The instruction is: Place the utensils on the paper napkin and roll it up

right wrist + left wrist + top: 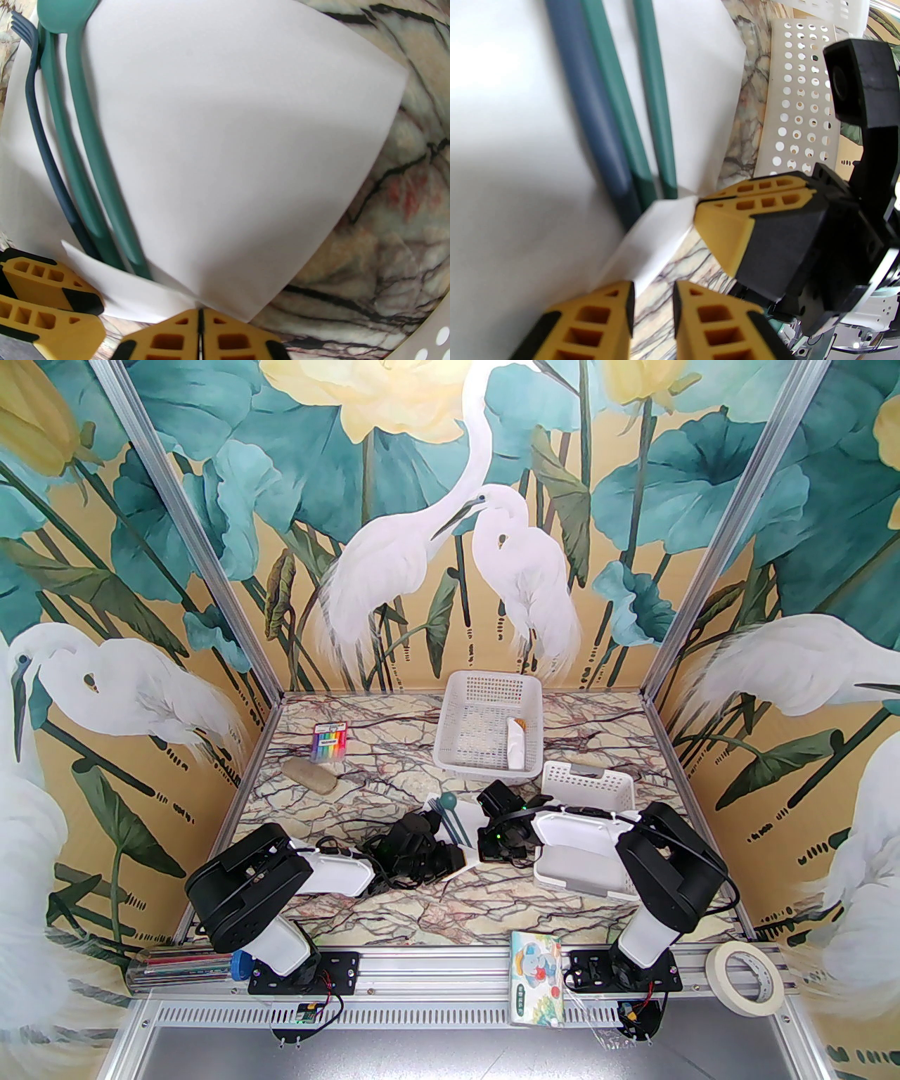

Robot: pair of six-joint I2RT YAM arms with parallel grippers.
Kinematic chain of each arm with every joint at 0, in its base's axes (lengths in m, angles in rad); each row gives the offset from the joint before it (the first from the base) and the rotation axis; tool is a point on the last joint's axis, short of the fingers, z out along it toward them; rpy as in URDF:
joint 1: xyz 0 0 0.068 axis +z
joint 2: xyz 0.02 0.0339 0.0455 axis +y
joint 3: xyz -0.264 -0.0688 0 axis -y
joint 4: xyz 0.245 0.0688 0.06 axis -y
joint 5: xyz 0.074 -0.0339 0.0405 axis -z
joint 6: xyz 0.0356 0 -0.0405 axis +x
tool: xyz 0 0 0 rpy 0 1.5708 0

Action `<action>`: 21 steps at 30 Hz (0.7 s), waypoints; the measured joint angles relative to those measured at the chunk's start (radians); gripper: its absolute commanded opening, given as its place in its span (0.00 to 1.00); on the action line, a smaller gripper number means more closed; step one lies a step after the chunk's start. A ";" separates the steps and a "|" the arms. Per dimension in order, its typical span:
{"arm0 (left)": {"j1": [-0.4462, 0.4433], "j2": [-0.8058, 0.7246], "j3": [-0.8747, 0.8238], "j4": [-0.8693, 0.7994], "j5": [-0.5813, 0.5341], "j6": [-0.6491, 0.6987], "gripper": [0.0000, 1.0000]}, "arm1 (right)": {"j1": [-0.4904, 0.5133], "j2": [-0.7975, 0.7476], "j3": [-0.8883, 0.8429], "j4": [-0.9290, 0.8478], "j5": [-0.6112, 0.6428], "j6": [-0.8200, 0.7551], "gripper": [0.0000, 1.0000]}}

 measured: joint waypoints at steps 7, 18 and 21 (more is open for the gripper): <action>0.000 -0.008 0.000 -0.017 -0.007 0.000 0.27 | -0.019 -0.033 0.000 -0.061 0.062 -0.010 0.15; 0.000 -0.013 0.000 -0.028 -0.011 0.000 0.27 | -0.166 -0.151 -0.085 -0.125 0.115 -0.063 0.15; 0.000 -0.013 0.004 -0.035 -0.011 0.000 0.27 | -0.236 -0.195 -0.122 -0.140 0.126 -0.089 0.15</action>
